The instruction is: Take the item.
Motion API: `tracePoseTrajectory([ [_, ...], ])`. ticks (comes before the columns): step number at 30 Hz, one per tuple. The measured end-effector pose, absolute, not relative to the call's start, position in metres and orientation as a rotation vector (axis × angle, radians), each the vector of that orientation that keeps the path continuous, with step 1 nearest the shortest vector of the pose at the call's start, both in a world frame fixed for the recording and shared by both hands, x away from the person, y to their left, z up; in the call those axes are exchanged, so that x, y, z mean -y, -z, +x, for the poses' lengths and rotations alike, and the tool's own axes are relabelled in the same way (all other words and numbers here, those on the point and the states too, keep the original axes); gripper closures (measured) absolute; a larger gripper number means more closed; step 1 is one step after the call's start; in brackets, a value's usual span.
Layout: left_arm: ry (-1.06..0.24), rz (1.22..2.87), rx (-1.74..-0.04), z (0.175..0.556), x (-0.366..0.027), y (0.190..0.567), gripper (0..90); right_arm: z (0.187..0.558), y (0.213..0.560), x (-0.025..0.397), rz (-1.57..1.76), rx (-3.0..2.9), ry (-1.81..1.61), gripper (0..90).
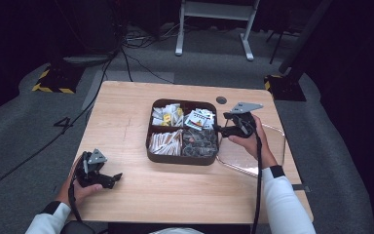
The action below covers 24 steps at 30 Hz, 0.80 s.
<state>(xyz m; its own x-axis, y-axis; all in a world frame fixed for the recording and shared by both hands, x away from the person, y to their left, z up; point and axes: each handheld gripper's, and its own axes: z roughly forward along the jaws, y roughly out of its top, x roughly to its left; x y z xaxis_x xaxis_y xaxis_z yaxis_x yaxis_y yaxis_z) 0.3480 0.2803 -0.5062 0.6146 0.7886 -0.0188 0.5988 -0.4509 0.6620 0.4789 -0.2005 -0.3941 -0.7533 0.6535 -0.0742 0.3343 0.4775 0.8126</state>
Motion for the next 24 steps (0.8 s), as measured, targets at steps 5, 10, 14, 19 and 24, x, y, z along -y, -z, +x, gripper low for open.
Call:
tracePoseTrajectory([
  [5, -0.390, 2.204, -1.086, 0.348, -0.280, 0.506, 0.5, 0.489, 0.395, 0.174, 0.804, -2.389, -1.165, 29.7],
  [10, -0.388, 2.203, -1.086, 0.348, -0.280, 0.506, 0.5, 0.500, 0.399, 0.152, 0.782, -2.431, -1.113, 28.8],
  [14, -0.390, 2.204, -1.085, 0.348, -0.280, 0.506, 0.5, 0.507, 0.406, 0.138, 0.782, -2.463, -1.079, 28.3],
  [19, -0.389, 2.203, -1.085, 0.348, -0.280, 0.506, 0.5, 0.514, 0.415, 0.123, 0.778, -2.495, -1.050, 27.5],
  [24, -0.388, 2.204, -1.086, 0.348, -0.280, 0.506, 0.5, 0.520, 0.421, 0.114, 0.787, -2.508, -1.021, 25.8],
])
